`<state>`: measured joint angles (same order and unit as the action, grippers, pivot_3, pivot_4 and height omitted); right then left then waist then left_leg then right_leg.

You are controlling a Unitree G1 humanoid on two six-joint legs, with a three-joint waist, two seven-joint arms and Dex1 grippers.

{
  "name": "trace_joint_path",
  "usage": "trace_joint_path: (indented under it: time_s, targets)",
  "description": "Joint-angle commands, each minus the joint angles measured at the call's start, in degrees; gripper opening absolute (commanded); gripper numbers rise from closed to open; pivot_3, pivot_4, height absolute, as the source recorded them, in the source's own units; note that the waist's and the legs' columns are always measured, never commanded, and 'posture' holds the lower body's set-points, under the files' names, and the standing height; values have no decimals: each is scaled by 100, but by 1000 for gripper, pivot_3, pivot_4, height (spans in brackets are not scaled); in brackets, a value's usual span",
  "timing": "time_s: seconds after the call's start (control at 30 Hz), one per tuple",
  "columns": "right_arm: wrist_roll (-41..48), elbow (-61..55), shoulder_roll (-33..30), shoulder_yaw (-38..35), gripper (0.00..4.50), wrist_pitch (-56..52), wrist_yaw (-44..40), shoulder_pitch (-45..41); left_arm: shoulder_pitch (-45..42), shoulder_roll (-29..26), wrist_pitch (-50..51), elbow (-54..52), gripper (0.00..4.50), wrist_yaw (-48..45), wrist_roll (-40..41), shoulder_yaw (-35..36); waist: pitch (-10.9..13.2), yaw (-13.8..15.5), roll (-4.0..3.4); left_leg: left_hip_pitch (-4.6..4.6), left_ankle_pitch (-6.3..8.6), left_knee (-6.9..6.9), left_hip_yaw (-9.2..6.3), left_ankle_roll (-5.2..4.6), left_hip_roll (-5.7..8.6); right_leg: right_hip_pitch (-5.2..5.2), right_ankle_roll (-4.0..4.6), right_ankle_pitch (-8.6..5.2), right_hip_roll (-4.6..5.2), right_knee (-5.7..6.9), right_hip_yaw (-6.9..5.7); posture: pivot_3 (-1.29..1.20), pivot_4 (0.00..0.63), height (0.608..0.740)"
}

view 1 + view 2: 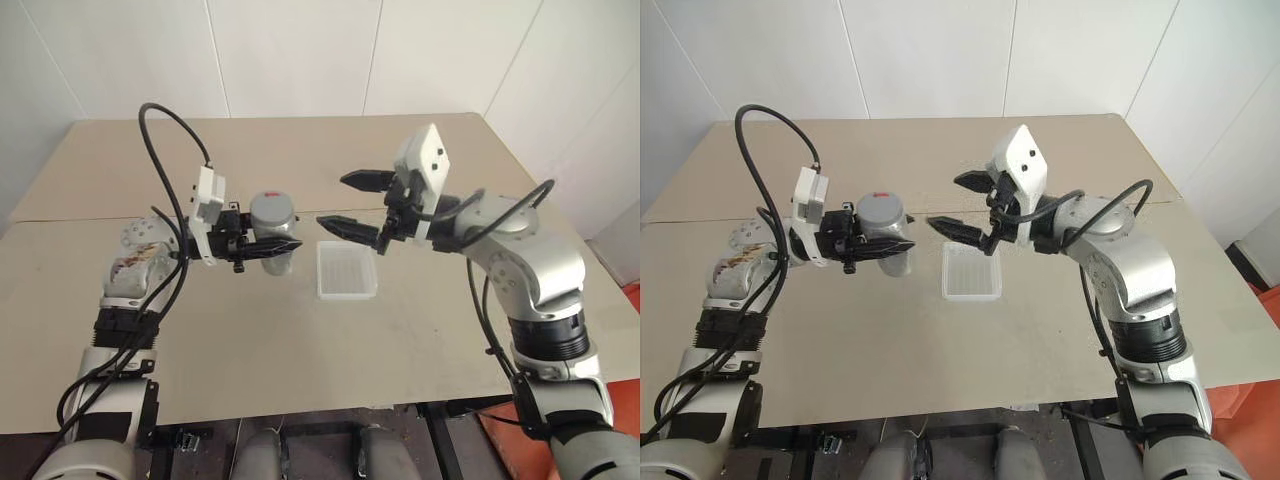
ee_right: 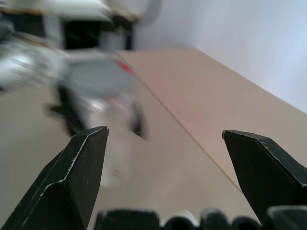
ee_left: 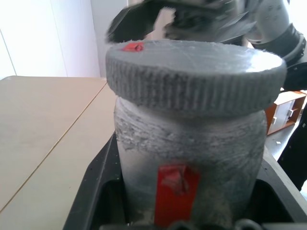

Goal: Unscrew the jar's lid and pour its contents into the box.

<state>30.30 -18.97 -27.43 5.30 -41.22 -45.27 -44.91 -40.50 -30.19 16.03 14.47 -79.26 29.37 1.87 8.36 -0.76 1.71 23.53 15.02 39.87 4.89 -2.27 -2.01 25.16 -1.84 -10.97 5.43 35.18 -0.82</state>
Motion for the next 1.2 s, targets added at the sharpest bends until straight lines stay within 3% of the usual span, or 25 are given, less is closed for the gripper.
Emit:
trace_joint_path:
  time_s: [0.03, 0.23, 0.5, 1.2]
  targets:
    - [111, -288, 219, 101, 4457, -100, 164, -286, -185, 107, -143, -31, 1945, 45, 19, 14, 0, 0, 0, 0, 0, 1, 0, 0, 0, 0, 0, 0, 0, 1, 1, 0, 150, 740]
    - [-479, 212, 710, 617, 4457, -59, 684, -708, -248, 216, -188, -6, 1945, 46, 5, -34, 0, 0, 0, 0, 0, 2, 4, 0, 1, 0, 0, 0, 0, 3, 0, 0, 150, 740]
    - [-817, 632, 953, 703, 4457, 68, 788, -894, -214, 161, -172, -63, 1945, 35, 17, 4, 0, 4, 0, 3, 0, 2, 6, 1, 2, 0, 0, 0, 1, 0, -2, 0, 150, 740]
    - [-167, -141, 91, 145, 4457, 28, 202, -204, -163, 39, -148, -109, 1945, -4, 44, -23, 0, 6, 0, 2, 0, 1, 4, 0, 1, 0, 0, 0, 1, 0, -2, 0, 150, 740]
